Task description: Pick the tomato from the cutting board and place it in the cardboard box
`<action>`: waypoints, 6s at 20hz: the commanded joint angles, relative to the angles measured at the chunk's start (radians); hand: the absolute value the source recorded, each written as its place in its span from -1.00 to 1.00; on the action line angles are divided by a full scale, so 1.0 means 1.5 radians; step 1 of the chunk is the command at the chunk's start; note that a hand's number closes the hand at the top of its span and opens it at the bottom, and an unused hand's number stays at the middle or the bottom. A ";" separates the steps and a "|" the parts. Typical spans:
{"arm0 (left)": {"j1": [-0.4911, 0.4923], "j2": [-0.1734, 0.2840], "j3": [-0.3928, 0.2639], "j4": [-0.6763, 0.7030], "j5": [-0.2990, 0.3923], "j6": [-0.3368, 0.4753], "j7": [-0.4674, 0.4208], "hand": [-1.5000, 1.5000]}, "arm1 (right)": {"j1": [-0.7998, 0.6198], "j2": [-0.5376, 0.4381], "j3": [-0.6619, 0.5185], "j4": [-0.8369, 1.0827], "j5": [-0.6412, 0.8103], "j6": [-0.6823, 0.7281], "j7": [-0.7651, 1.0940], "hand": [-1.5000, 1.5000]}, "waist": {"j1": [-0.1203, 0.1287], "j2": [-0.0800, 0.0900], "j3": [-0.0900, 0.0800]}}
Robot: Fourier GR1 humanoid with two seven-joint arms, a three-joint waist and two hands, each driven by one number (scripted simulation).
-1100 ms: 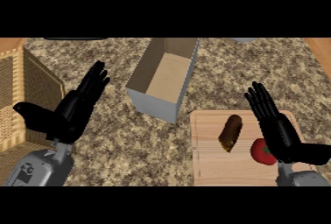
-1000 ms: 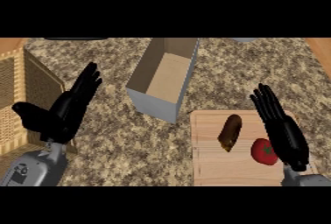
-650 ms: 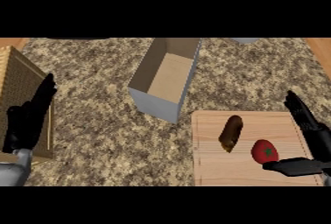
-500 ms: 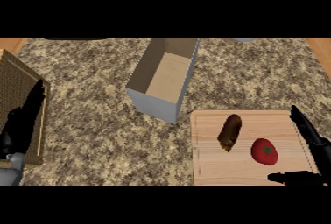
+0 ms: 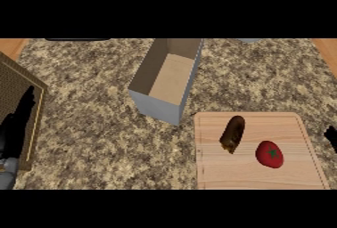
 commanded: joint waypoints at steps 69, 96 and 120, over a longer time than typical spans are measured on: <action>-0.008 -0.135 0.149 -0.010 -0.179 -0.114 -0.003 0.00 | -0.189 0.148 0.101 -0.082 0.687 0.053 0.420 1.00 | 0.005 0.000 -0.001; -0.021 -0.145 0.149 0.018 -0.187 -0.125 -0.017 0.00 | -0.796 0.119 -0.044 0.380 0.577 0.035 0.028 1.00 | 0.022 0.003 -0.001; -0.030 -0.140 0.165 -0.001 -0.184 -0.147 -0.011 0.00 | -1.058 0.383 -0.082 0.604 0.539 -0.005 0.314 1.00 | 0.037 0.009 -0.001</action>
